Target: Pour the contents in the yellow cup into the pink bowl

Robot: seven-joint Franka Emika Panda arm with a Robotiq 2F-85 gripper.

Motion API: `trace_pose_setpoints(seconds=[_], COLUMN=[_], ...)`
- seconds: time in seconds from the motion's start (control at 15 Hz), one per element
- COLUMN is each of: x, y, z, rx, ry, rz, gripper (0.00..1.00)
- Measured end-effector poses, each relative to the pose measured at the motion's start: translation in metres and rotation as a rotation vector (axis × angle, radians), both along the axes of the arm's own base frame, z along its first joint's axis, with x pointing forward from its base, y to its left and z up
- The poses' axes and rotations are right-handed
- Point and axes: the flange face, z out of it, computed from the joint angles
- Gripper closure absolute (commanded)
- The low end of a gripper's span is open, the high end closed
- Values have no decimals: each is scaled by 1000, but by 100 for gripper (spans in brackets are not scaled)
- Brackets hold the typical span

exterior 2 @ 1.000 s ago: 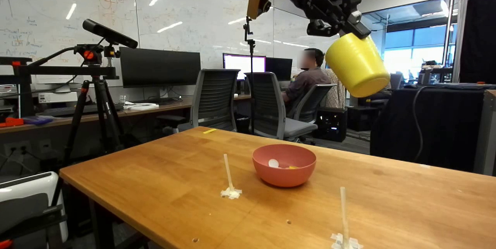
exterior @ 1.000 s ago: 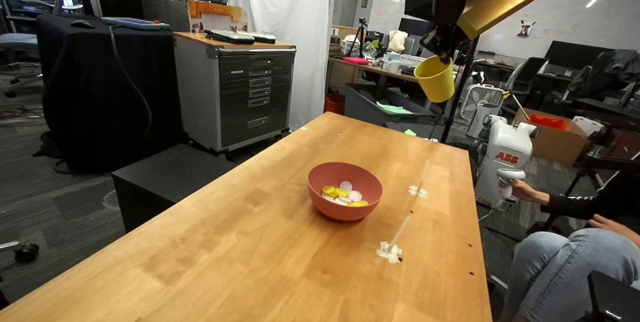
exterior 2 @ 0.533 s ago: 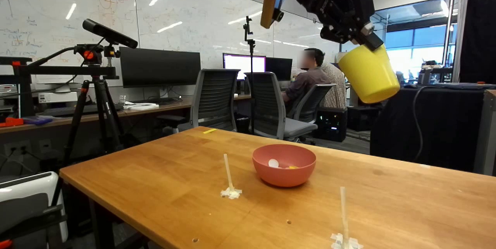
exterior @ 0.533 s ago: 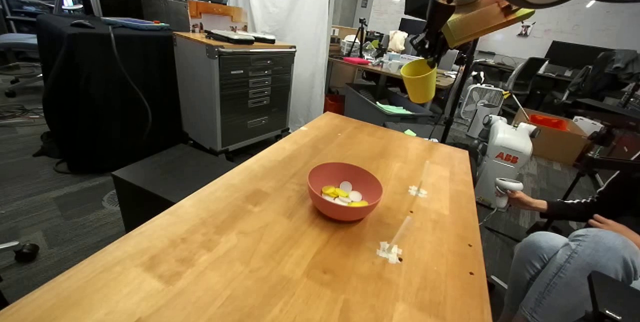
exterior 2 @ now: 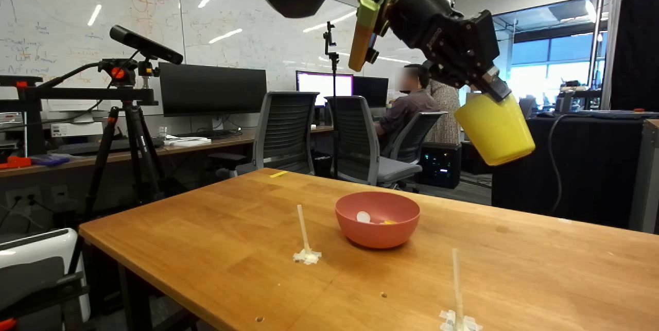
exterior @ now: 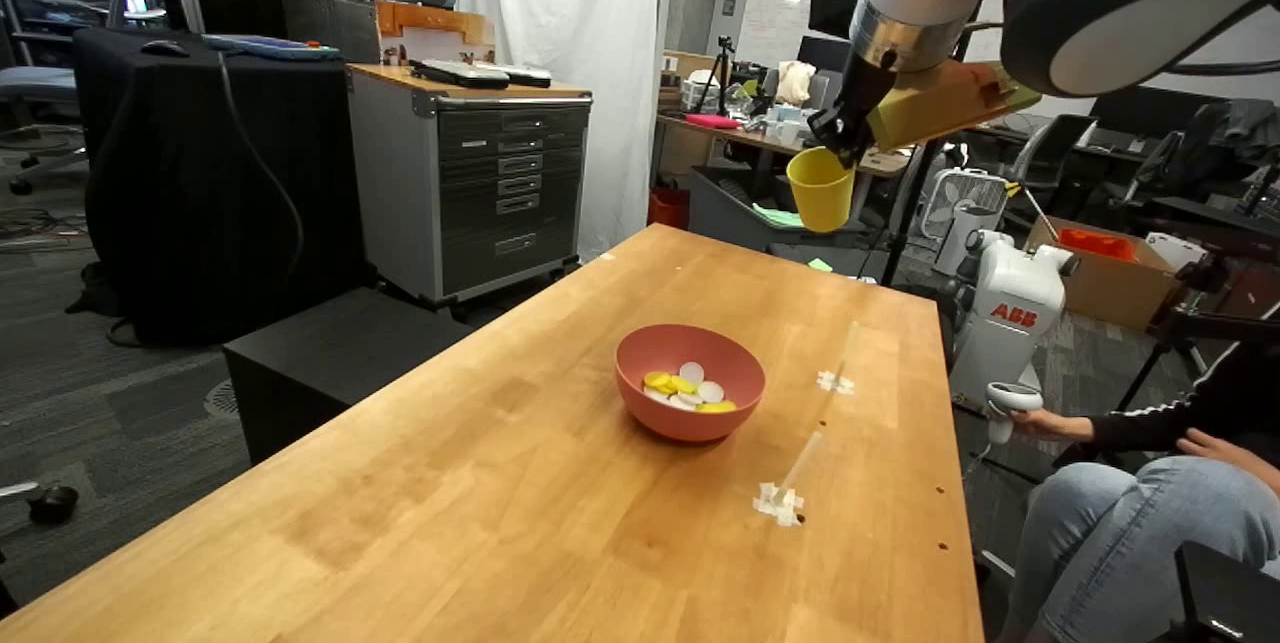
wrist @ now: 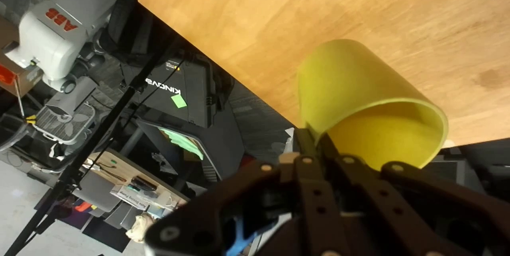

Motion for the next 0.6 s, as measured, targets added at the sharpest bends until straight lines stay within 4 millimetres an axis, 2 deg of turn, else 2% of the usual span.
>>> trace_pose_setpoints(seconds=[0.27,0.6], x=[-8,-11], y=[-3,-11], z=[-24,-38], rx=[14,57], ry=[-30,-126], rz=[-36,-160], gripper=[99,99])
